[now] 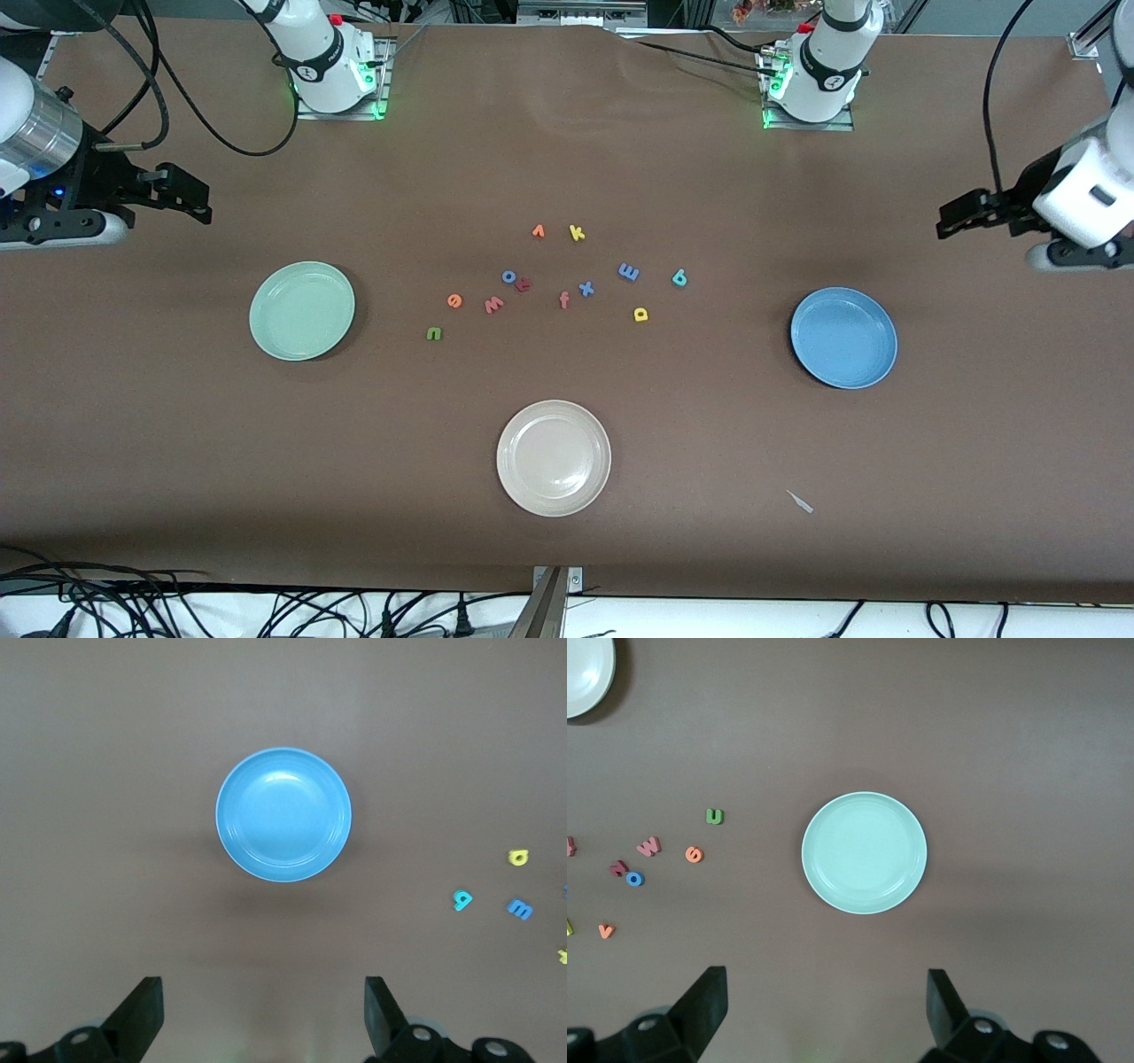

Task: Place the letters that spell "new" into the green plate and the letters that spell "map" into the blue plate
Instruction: 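Grasp the yellow letter with the left gripper while the right gripper reaches green letter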

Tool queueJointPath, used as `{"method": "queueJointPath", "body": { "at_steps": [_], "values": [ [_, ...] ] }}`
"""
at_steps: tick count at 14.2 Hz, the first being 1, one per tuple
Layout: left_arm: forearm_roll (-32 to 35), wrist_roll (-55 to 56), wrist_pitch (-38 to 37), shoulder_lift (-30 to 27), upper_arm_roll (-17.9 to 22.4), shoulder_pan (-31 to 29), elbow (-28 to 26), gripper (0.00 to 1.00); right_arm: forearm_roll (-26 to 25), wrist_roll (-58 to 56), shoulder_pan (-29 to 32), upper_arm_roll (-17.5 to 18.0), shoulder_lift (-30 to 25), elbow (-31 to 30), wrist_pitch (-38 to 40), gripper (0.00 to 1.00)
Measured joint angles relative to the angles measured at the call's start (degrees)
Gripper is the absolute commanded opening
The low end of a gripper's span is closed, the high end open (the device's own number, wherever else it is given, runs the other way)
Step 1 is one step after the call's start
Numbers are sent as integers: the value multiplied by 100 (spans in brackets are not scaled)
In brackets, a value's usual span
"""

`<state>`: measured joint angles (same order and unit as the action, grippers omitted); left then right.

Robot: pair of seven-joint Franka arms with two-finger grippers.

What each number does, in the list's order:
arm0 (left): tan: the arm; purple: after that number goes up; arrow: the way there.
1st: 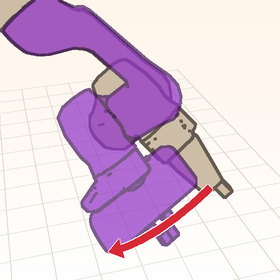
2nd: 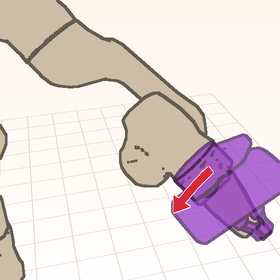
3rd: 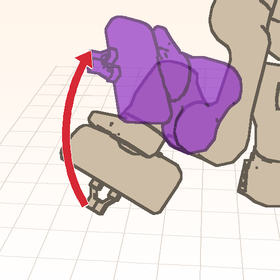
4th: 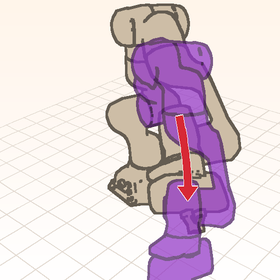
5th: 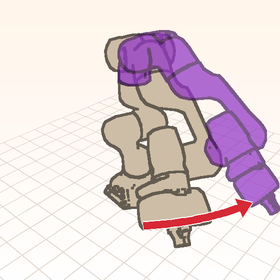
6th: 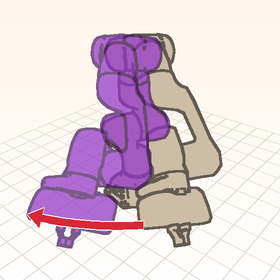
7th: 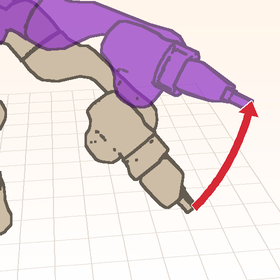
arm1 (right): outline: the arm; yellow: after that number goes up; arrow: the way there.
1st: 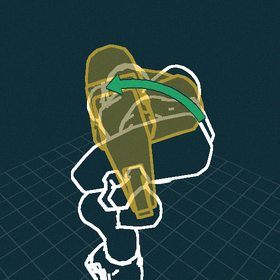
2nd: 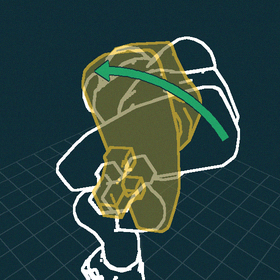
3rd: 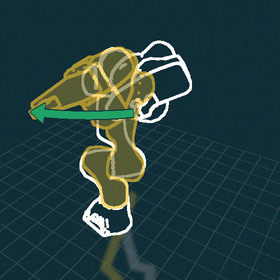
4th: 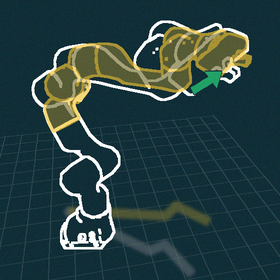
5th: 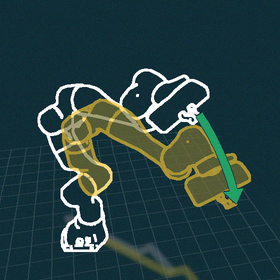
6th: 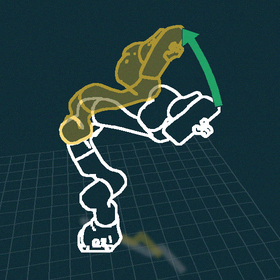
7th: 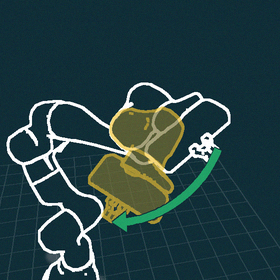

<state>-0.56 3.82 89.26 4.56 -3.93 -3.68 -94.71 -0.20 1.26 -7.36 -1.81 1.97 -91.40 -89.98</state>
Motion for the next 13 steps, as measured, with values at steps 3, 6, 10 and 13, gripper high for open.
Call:
{"method": "queueJointPath", "body": {
  "at_steps": [3, 6, 10, 13],
  "values": [
    [-1, -1, 174, 554, -76, 205, 38, 100, 0, 0, 0, 0, 0, -2, 0, 100],
    [-1, 121, 360, 1188, -148, 788, 128, 100, 0, 0, 0, 0, 0, -7, -3, 100],
    [-34, 1234, 1588, 1995, -241, 1508, 139, 100, 0, 0, 0, 0, 0, -10, -3, 100],
    [-85, 1972, 2377, 2303, -280, 1886, -4, 100, 0, 1, 0, 0, 4, -24, -3, 100]
  ]
}}
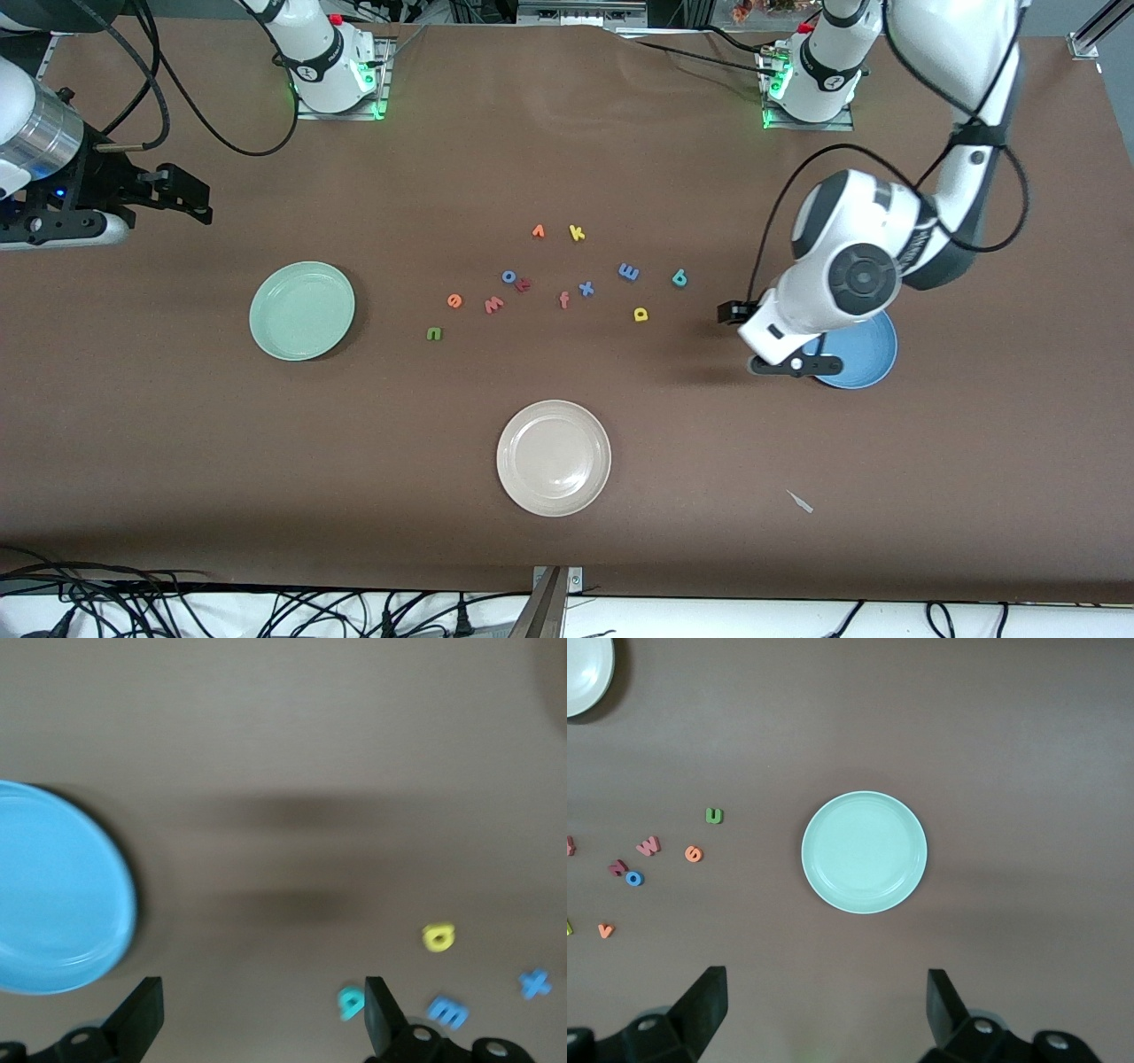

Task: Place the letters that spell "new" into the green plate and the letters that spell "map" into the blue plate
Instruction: 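Grasp the yellow letter with the left gripper while the right gripper reaches green letter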

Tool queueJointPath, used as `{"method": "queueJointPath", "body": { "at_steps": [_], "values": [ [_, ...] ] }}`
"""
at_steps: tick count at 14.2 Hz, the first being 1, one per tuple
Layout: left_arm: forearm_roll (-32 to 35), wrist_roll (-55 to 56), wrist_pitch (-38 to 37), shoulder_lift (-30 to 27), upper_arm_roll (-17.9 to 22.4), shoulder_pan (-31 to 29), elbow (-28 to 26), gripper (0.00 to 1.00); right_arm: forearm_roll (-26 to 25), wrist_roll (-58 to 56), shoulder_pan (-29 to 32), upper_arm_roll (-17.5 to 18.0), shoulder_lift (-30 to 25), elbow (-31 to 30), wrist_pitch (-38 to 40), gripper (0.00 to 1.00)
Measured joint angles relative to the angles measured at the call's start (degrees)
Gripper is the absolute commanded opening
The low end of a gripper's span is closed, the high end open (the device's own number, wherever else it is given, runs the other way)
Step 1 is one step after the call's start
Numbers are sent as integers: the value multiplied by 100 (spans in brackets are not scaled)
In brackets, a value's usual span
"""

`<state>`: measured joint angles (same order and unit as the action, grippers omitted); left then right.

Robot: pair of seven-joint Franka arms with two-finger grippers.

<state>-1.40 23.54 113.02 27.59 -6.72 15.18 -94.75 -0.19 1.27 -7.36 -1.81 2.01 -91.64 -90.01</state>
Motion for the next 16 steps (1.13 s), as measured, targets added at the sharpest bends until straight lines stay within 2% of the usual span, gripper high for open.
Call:
{"method": "queueJointPath", "body": {
  "at_steps": [5, 9, 13, 16],
  "values": [
    [-2, 1720, 2147, 115, -35, 739, -1148, 100, 3, 70, -18, 28, 23, -261, -343, 100],
    [-2, 2500, 2792, 462, -34, 1176, -1368, 98, 9, 529, -206, 79, 237, -464, -906, 100],
    [-2, 2697, 2993, 753, -28, 1351, -1336, 86, 11, 1430, -665, 94, 718, -554, -1490, 100],
    [-2, 2745, 3009, 912, -21, 1404, -1225, 60, 19, 1802, -880, 102, 1057, -587, -1906, 100]
  ]
}}
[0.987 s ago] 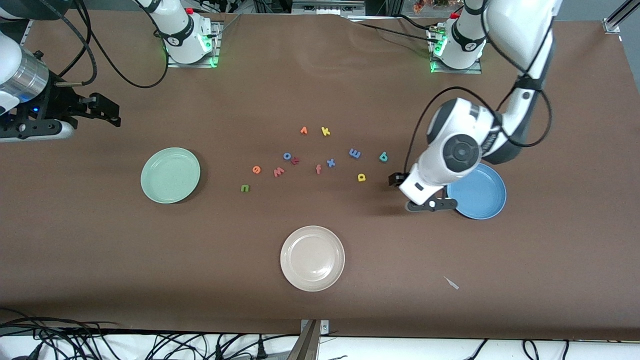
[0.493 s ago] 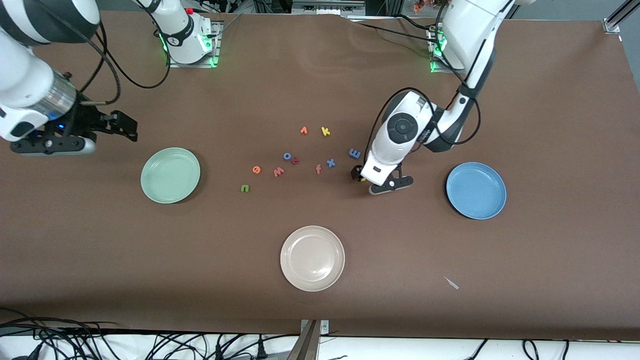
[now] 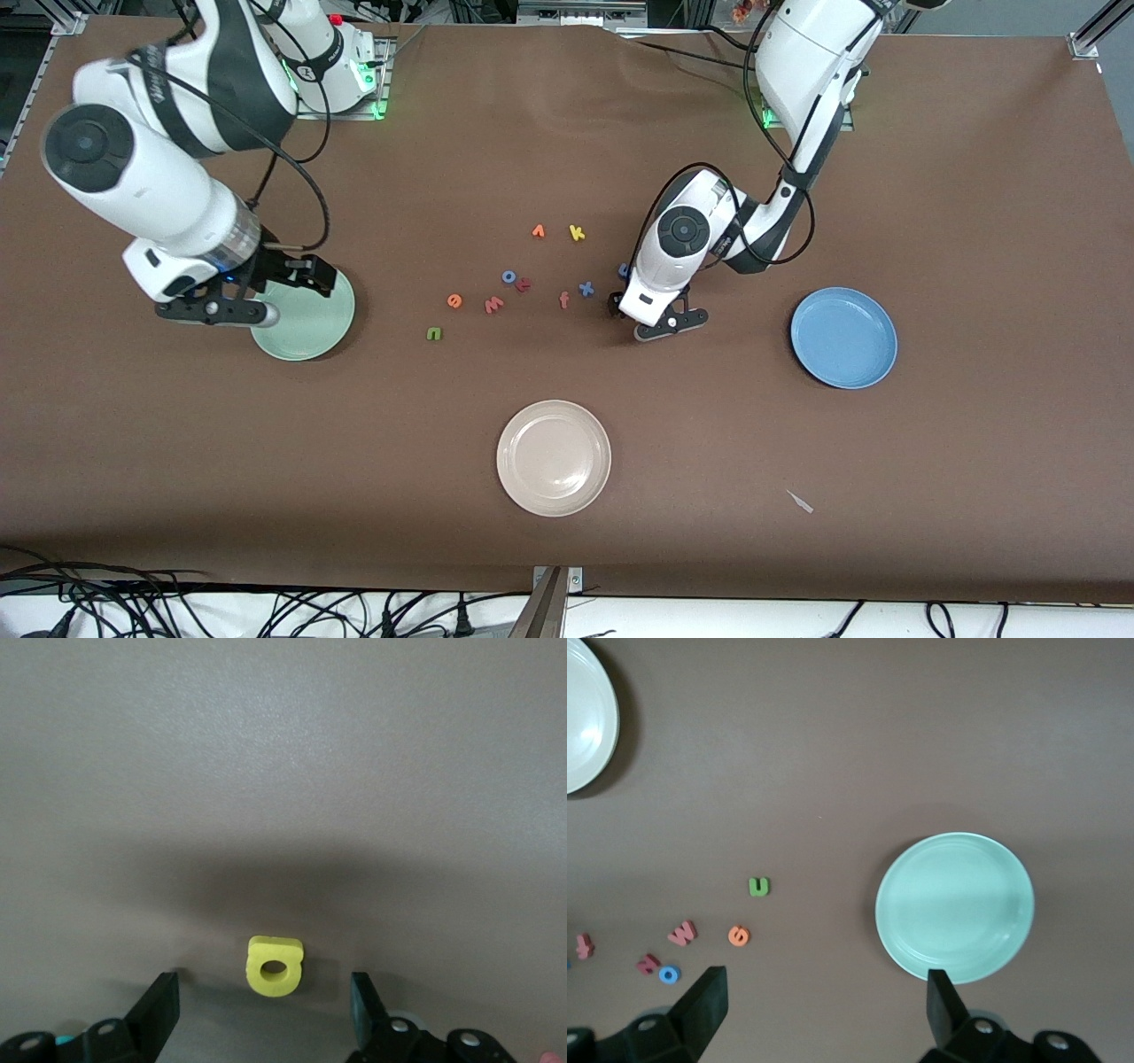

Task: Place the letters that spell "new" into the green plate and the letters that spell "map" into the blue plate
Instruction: 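Grasp the yellow letter with the left gripper while the right gripper reaches green letter, then drop the yellow letter onto the blue plate with the left gripper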

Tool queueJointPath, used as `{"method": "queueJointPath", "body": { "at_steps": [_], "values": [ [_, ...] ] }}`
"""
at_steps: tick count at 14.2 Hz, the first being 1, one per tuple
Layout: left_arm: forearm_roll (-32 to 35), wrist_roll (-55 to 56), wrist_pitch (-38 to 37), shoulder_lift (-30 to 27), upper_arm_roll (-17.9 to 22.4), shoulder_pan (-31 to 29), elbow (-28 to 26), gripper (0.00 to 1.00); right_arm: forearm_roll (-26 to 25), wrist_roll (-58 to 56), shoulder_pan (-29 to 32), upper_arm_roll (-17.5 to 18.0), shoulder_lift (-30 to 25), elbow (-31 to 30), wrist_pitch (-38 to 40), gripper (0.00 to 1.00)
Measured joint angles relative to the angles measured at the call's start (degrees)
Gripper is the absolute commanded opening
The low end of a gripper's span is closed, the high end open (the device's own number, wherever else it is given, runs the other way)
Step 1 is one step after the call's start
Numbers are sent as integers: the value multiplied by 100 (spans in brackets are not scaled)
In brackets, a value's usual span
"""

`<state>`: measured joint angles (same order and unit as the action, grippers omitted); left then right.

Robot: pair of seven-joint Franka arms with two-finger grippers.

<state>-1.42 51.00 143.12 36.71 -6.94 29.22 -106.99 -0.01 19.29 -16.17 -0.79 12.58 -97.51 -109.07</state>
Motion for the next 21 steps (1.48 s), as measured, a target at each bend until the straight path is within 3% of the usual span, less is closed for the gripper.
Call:
{"method": "queueJointPath", "body": {
  "at_steps": [3, 6, 7, 11, 13, 17, 21],
  "values": [
    [40, 5, -10, 52, 19, 15, 72, 39, 19, 526, -238, 15, 261, -305, -747, 100],
    [220, 4, -12, 53, 28, 19, 103, 16, 19, 812, -529, 29, 353, -989, -1731, 100],
    [239, 3, -13, 47, 27, 20, 110, 13, 19, 846, -589, 29, 362, -1176, -1963, 100],
    [252, -6, -155, 51, 69, 25, 167, 8, 14, 1235, -865, 33, 556, -1483, -2573, 100],
    [261, -232, -877, 53, 168, -32, 410, 8, -6, 1281, -970, 33, 762, -1534, -2890, 100],
    [300, -2119, -2914, -1, 253, -697, 1194, 9, -257, 1285, -982, 23, 1108, -1736, -3637, 100],
    [763, -4078, -3489, -137, 269, -1678, 1229, 9, -274, 1285, -986, 24, 1389, -1918, -4427, 99]
  ]
}}
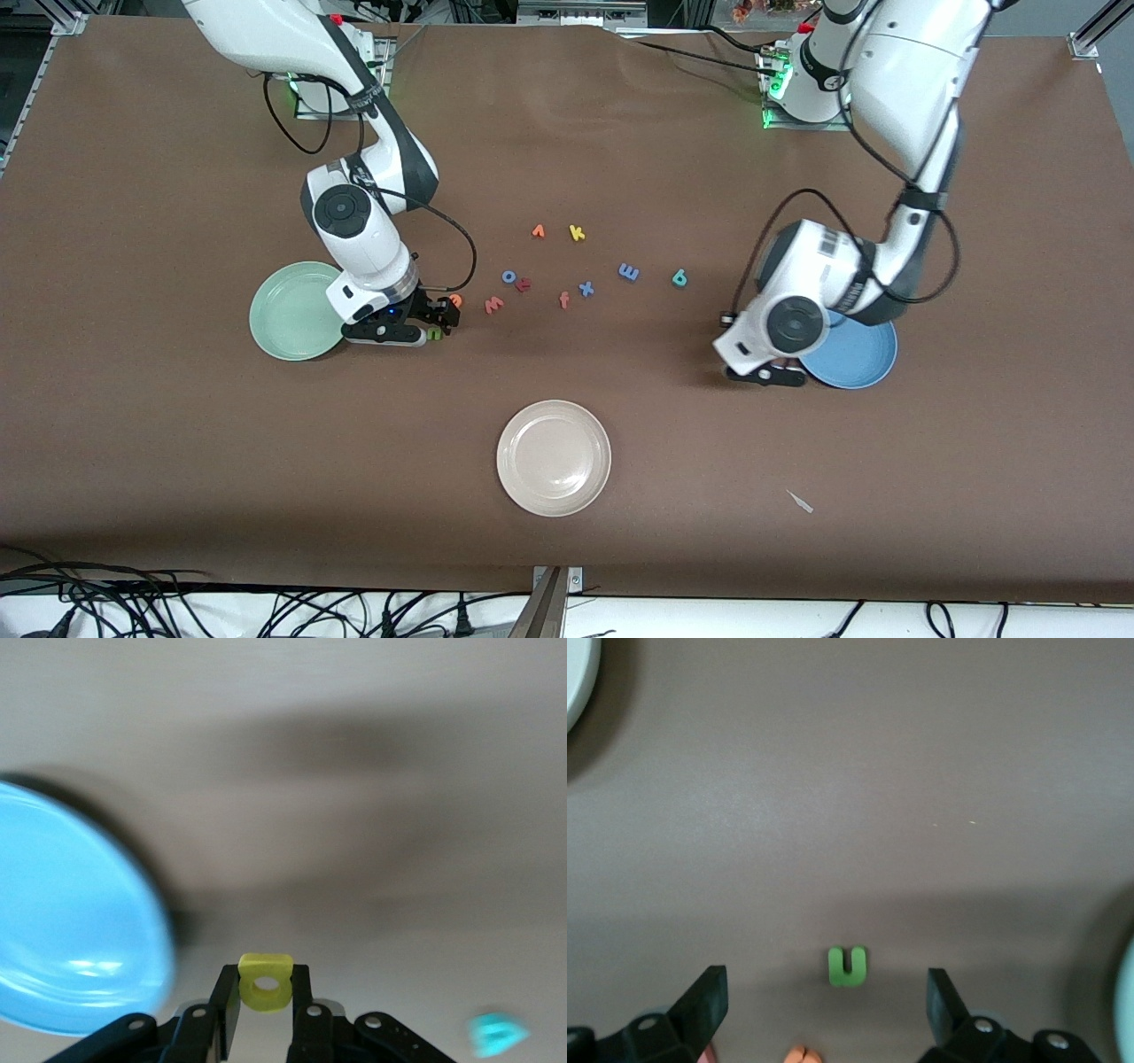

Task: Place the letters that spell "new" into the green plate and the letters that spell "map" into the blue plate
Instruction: 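Drop the yellow letter onto the blue plate with the left gripper, then grasp the teal letter with the left gripper while the right gripper grasps green letter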

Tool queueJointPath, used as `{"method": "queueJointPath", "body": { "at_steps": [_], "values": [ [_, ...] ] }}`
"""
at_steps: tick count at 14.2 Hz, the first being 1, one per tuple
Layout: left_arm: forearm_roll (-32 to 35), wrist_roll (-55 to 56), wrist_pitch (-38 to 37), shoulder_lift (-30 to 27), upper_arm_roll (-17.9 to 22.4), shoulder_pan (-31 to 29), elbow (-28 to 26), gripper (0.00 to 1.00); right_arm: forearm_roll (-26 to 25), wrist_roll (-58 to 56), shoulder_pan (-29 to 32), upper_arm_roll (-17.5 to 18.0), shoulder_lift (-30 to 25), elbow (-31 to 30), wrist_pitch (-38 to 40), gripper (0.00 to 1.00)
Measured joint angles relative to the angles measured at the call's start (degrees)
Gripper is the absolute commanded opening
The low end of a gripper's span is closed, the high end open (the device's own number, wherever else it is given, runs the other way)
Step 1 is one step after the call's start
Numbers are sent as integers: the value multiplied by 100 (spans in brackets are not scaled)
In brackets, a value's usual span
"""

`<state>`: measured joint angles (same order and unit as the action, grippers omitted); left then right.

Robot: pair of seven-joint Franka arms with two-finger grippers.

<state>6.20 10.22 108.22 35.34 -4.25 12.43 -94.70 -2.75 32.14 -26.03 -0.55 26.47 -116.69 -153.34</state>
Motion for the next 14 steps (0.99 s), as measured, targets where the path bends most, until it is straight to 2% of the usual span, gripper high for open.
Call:
{"method": "queueJointPath", "body": {
  "at_steps": [3, 4, 5, 6, 7, 8, 10, 12, 14],
  "values": [
    [194, -1118, -56, -127, 2, -583, -133, 9, -1, 0, -13, 0, 260, -422, -1004, 98],
    [227, -1344, 15, -199, 0, -732, -263, 10, -1, 0, -15, 0, 335, -498, -1152, 94],
    [232, -1484, 264, -292, -3, -847, -484, 20, -1, 5, -18, 0, 382, -524, -1220, 90],
    [232, -1535, 700, -401, -8, -914, -802, 70, -1, 14, -29, 0, 402, -525, -1237, 82],
    [233, -1537, 1149, -507, -16, -951, -1162, 100, -1, 22, -46, 0, 402, -524, -1238, 73],
    [233, -1537, 1414, -603, -18, -973, -1450, 100, -1, 28, -62, 1, 401, -525, -1239, 64],
    [233, -1537, 1474, -744, -28, -991, -1631, 100, -1, 44, -85, 1, 401, -525, -1239, 53],
    [169, -1462, 1370, -877, -68, -990, -1542, 100, -1, 47, -105, 1, 401, -524, -1239, 49],
    [-197, -1034, 1317, -958, -249, -982, -1461, 100, -1, 52, -131, 1, 406, -526, -1238, 44]
  ]
}}
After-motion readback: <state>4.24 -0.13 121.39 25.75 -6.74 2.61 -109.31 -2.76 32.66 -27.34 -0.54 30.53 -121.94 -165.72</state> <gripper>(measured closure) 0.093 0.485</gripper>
